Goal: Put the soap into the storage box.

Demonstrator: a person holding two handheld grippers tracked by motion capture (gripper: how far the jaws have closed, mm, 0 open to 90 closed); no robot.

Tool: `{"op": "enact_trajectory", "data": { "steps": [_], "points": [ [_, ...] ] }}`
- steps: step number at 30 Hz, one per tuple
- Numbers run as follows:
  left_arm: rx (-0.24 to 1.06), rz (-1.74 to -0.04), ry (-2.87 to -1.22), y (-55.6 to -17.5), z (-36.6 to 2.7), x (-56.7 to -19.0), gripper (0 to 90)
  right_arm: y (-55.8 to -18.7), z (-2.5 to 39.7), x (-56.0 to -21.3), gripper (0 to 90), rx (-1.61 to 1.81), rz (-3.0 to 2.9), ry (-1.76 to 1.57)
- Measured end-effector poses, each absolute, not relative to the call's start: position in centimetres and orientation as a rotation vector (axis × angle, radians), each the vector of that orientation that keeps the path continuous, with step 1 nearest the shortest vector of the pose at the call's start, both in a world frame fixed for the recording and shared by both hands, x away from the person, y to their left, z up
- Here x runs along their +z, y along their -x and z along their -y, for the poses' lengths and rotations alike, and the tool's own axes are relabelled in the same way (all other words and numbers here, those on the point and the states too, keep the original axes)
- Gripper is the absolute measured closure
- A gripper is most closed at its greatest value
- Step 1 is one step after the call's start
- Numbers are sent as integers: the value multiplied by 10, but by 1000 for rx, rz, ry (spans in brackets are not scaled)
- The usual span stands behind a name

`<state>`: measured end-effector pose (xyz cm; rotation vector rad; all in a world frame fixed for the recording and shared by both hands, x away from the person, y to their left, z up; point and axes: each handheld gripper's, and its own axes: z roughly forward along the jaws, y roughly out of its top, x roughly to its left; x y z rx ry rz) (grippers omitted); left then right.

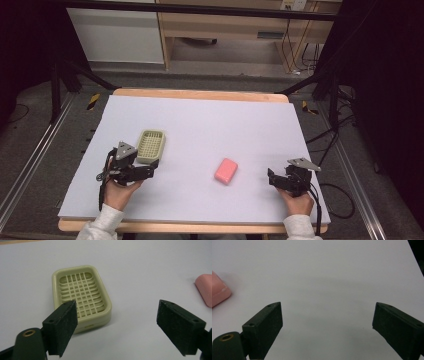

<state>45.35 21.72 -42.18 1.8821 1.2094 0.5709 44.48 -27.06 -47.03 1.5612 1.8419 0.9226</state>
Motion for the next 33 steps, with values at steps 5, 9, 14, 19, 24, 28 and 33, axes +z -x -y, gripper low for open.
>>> {"op": "enact_trajectory", "data": {
  "steps": [5,9,14,19,24,28,33],
  "points": [
    [557,-1193,-1887,-457,-207,-420,160,-445,271,-470,97,927,-1840,-1561],
    [549,-1177,-1895,-459,-197,-418,159,-445,270,-470,96,923,-1842,-1553],
    [536,-1159,-1900,-461,-186,-416,157,-445,270,-470,94,923,-1841,-1553],
    [524,-1137,-1921,-464,-174,-415,155,-445,270,-470,92,934,-1842,-1548],
    [514,-1128,-1931,-466,-166,-415,152,-445,270,-470,92,932,-1841,-1545],
    [509,-1112,-1936,-467,-158,-413,152,-445,270,-470,92,929,-1839,-1546],
    [505,-1095,-1943,-469,-149,-411,151,-445,270,-469,92,931,-1839,-1544]
  ]
}}
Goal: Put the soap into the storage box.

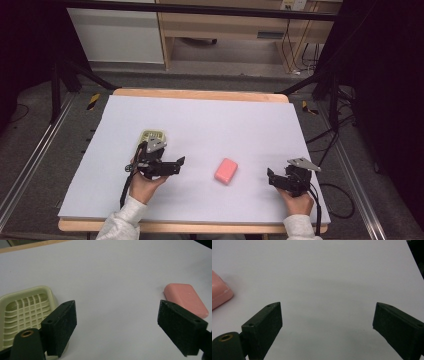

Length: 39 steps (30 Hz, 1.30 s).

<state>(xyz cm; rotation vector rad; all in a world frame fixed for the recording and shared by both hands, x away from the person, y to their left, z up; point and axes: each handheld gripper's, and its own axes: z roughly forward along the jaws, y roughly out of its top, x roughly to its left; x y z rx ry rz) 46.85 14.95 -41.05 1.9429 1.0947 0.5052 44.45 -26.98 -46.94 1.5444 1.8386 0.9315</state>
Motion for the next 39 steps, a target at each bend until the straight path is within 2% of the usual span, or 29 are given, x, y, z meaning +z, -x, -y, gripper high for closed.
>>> {"op": "enact_trajectory", "data": {
  "steps": [39],
  "points": [
    [430,-992,-2032,-473,-83,-411,130,-445,270,-470,92,927,-1832,-1548]
  ]
}}
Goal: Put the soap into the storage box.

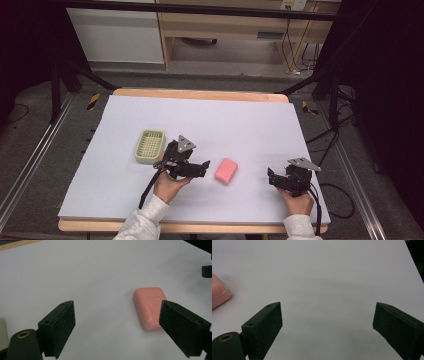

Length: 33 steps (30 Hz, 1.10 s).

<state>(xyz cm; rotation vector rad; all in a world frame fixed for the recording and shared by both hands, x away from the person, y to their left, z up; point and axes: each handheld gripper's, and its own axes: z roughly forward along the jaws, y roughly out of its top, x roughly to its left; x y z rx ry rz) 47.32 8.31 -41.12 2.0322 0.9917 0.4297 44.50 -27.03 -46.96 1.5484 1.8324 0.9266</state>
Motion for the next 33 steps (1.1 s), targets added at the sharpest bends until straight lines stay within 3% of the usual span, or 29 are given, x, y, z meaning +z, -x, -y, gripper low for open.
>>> {"op": "enact_trajectory", "data": {
  "steps": [33],
  "points": [
    [382,-932,-2109,-472,-40,-424,115,-446,269,-470,92,914,-1839,-1548]
  ]
}}
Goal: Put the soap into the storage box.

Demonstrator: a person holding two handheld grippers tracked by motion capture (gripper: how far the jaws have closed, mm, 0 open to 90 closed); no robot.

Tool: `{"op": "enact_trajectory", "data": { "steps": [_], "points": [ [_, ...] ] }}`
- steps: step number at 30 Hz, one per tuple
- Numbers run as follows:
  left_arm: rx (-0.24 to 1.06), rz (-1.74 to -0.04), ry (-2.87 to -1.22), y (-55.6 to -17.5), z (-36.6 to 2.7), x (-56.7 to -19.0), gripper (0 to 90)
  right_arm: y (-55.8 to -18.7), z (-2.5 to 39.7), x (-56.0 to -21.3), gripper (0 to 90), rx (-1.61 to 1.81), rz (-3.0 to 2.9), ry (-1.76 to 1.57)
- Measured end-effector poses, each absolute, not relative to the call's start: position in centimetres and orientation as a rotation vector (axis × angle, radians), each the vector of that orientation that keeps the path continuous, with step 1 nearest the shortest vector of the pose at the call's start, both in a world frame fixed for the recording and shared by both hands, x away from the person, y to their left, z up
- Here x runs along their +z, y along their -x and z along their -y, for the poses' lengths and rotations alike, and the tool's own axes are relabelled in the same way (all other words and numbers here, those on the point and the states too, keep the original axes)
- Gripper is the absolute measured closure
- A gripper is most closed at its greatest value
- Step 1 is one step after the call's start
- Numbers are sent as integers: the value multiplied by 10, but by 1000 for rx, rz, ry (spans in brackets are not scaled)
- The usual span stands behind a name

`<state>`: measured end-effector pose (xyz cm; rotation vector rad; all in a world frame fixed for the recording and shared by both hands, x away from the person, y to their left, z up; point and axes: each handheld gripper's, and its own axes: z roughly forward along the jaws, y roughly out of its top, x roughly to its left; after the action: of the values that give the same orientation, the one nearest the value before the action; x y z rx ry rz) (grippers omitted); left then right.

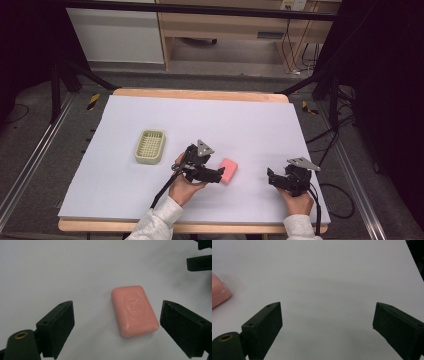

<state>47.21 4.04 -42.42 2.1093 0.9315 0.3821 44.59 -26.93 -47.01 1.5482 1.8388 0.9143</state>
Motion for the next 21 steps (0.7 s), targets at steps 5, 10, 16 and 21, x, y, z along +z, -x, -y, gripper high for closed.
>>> {"op": "enact_trajectory", "data": {
  "steps": [5,10,16,21],
  "points": [
    [380,-921,-2118,-472,-34,-425,115,-446,269,-470,92,913,-1839,-1548],
    [377,-920,-2128,-472,-29,-426,116,-446,269,-470,92,911,-1839,-1548],
    [376,-918,-2158,-474,-22,-430,116,-446,269,-470,92,912,-1839,-1556],
    [374,-916,-2171,-475,-18,-432,116,-446,269,-470,92,910,-1841,-1551]
  ]
}}
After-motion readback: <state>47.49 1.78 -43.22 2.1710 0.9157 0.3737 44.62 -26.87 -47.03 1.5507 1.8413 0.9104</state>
